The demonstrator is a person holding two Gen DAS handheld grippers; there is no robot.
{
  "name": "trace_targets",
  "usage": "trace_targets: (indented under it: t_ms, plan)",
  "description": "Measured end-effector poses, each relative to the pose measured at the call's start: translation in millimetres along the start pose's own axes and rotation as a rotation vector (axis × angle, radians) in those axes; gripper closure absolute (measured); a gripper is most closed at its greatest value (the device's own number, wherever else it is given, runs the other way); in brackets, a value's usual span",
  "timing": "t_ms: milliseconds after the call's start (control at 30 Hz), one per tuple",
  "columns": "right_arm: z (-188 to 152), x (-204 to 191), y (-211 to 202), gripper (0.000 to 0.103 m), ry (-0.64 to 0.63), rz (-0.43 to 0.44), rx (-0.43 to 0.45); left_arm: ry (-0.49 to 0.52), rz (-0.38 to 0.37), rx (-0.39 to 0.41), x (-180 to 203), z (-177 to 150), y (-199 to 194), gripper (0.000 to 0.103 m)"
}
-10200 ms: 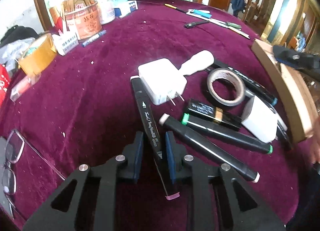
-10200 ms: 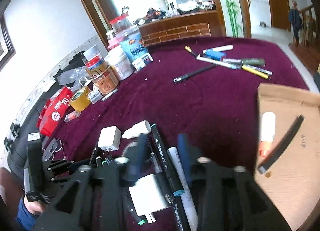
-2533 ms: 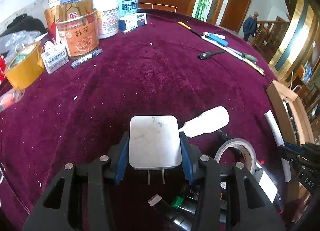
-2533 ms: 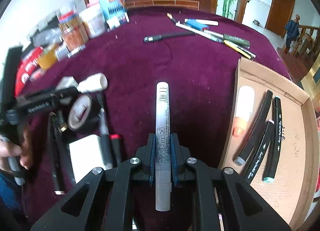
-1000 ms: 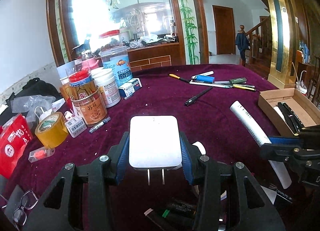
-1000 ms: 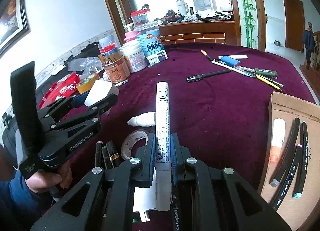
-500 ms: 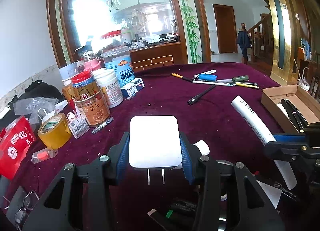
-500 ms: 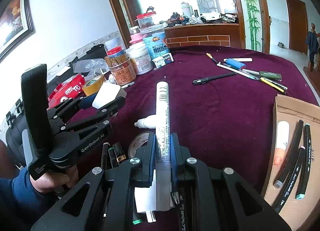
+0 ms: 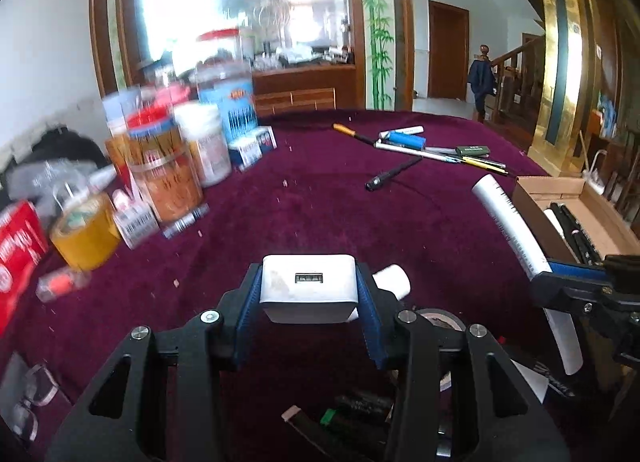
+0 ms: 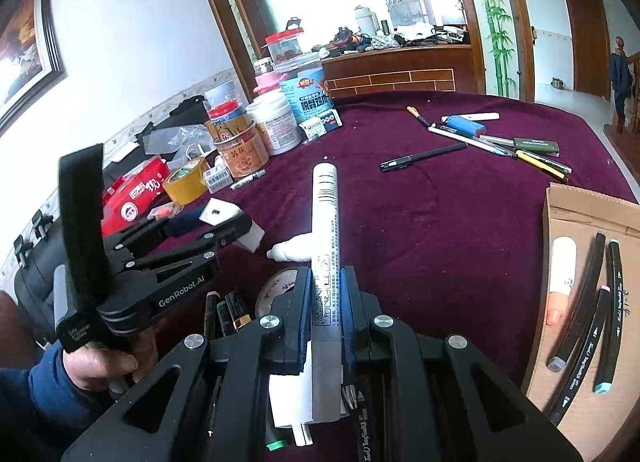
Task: Organize rigid objects
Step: 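Lift the charger with the left gripper while the right lifts the white tube, then carry the charger and white tube into the cardboard box and open both grippers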
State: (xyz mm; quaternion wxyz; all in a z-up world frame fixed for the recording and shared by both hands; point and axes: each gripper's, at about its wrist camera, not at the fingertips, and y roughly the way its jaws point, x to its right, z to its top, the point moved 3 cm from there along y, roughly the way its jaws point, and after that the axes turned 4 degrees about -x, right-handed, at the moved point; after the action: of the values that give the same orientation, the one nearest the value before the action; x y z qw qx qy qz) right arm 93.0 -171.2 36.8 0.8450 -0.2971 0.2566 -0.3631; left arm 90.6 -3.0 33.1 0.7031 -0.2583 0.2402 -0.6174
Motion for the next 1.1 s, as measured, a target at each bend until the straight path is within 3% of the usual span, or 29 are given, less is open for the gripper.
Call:
trace_targets:
  t_ms: [400, 567, 767, 900, 1100]
  plan:
    - [2.9, 8.6, -14.2, 0.091, 0.041, -0.02, 0.032, -0.044, -0.051, 0.0, -0.6, -1.1, 0.9, 0.06]
    - [5.6, 24.9, -21.7, 0.091, 0.115, -0.024, 0.031, -0.029, -0.041, 0.025, 4.7, 1.1, -6.5, 0.06]
    - [6.6, 52.3, -27.3, 0.091, 0.212, -0.036, 0.014, -0.01, -0.051, -0.004, 18.4, 2.4, -10.6, 0.06]
    - [11.3, 79.7, -50.0, 0.091, 0.284, -0.053, 0.057, -0.025, -0.109, -0.043, 30.7, 9.4, -16.8, 0.06]
    - [9.7, 146.0, -95.7, 0.09, 0.436, -0.168, 0.114, -0.002, -0.249, -0.076, 75.1, 27.0, -35.7, 0.06]
